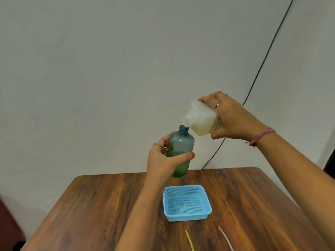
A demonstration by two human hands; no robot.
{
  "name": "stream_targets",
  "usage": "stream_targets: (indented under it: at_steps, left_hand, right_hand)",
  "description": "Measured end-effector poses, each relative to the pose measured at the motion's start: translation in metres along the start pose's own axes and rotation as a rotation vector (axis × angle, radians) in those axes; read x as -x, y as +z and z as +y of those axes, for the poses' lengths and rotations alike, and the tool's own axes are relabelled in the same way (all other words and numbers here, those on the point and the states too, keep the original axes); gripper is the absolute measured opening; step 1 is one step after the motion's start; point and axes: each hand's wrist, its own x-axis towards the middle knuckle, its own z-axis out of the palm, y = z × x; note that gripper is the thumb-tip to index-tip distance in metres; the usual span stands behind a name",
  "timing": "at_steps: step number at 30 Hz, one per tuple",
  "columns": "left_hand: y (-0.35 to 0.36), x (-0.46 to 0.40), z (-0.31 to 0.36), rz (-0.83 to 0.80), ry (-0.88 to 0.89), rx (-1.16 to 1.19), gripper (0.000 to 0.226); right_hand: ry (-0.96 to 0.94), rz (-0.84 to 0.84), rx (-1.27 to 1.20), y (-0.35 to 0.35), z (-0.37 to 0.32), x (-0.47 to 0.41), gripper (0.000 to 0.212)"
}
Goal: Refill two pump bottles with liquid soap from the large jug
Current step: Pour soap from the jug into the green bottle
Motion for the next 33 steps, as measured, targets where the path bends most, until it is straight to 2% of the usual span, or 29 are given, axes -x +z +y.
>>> stream_targets:
  at_steps: [20,28,33]
  left_hand:
    - [-0.003,0.001,-0.011,0.005,-0.073,0.047,0.059]
    - [-0.012,0.010,-0.027,0.018,-0.119,0.055,0.073]
    - [-0.020,0.018,-0.048,0.024,-0.153,0.015,0.068]
  right_hand:
    - [0.164,0.011,-0.315,0.036,0.009,0.023,0.098]
    - [0.408,0.083,-0.713,0.077,0.012,0.053,0.090]
    - [0.608,0.165,-1.009,0.113,0.011,0.086,0.078]
